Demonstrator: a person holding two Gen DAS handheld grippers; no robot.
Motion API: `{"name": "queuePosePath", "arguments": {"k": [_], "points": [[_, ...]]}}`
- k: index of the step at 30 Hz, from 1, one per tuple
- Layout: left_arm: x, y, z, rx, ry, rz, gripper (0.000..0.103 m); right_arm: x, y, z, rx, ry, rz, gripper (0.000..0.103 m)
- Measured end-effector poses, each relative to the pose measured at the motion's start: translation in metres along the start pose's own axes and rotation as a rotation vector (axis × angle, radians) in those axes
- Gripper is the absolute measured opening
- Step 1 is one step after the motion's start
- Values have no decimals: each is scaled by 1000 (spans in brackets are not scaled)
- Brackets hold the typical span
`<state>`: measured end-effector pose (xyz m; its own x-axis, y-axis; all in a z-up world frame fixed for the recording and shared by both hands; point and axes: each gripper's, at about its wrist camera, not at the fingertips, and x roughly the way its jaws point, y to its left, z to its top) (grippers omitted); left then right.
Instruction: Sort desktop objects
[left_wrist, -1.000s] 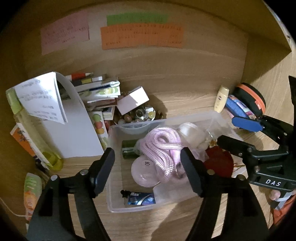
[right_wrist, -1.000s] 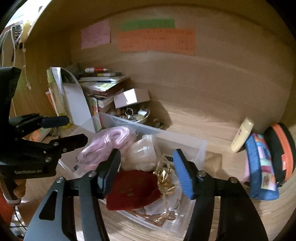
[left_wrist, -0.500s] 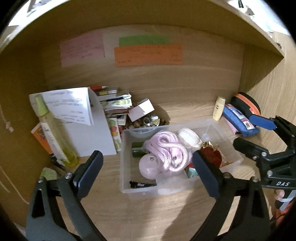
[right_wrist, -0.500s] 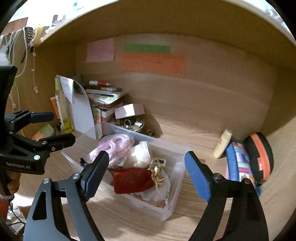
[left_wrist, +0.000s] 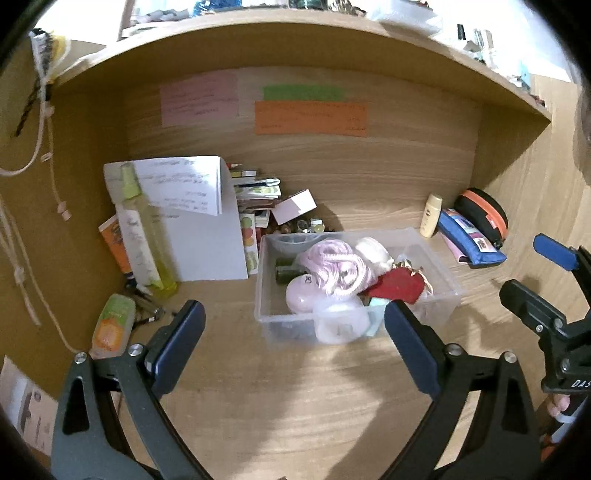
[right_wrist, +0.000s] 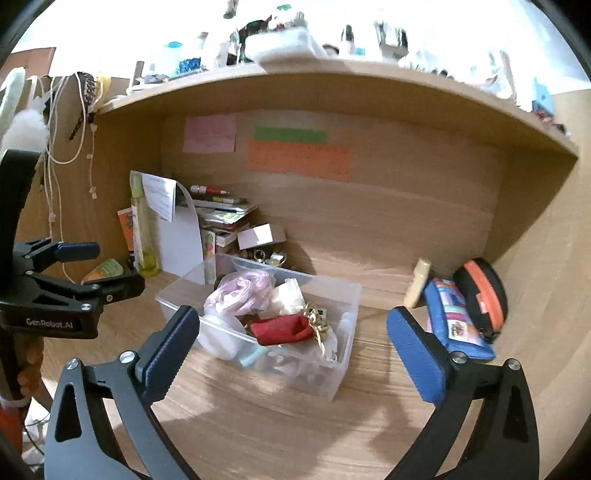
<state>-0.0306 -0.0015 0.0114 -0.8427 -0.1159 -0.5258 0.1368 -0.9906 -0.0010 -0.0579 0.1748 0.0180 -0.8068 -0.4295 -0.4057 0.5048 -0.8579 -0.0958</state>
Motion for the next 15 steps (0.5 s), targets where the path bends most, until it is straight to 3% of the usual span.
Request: {"name": "queuePosePath", "arguments": {"k": [4,9,15], "points": [[-13,5,-16,-38,-11,6,99,-12,4,-9,54,-7,1,103],[-21,2,-31,12,-24,28,99,-19,9,-16,76,6,-18,103],[-28,2,-35,0,-34,15,99,-21,9,-19,100,23,-4,103]]}}
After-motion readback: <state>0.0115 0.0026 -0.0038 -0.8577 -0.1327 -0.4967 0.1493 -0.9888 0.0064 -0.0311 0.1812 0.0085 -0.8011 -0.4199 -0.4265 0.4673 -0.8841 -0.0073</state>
